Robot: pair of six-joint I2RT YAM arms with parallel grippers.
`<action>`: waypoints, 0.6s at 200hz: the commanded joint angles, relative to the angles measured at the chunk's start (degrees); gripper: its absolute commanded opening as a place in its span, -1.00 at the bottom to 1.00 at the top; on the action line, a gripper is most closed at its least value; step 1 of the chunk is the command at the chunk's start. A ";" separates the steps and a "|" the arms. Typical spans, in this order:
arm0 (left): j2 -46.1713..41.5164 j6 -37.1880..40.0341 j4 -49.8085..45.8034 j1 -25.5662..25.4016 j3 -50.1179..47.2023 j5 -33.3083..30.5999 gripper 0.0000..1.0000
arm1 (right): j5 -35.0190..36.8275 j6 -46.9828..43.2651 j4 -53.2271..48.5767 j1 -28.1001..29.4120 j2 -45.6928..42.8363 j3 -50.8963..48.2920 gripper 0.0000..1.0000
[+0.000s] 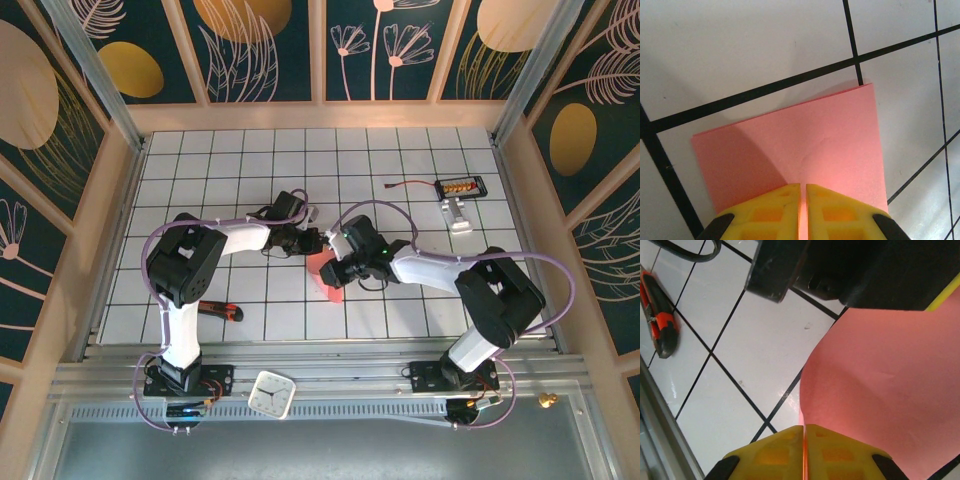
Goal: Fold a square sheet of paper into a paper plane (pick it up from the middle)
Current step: Third fold the triangle at the center of the table.
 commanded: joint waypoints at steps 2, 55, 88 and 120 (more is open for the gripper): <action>1.82 1.13 -3.02 -0.31 0.31 -0.58 -0.75 | -4.28 0.90 2.33 -0.69 -0.49 -1.60 -0.77; 1.47 0.93 -2.93 -0.30 0.22 -0.67 -0.76 | -4.40 2.98 5.06 -0.88 -0.89 -4.21 -0.79; 1.28 1.10 -2.95 -0.35 0.05 -0.85 -0.77 | -4.74 3.82 6.83 -1.02 -0.64 -4.78 -0.97; 1.81 2.13 -3.78 -0.31 0.22 -1.33 -0.81 | -3.48 3.58 6.06 -2.26 -0.63 -4.47 -1.00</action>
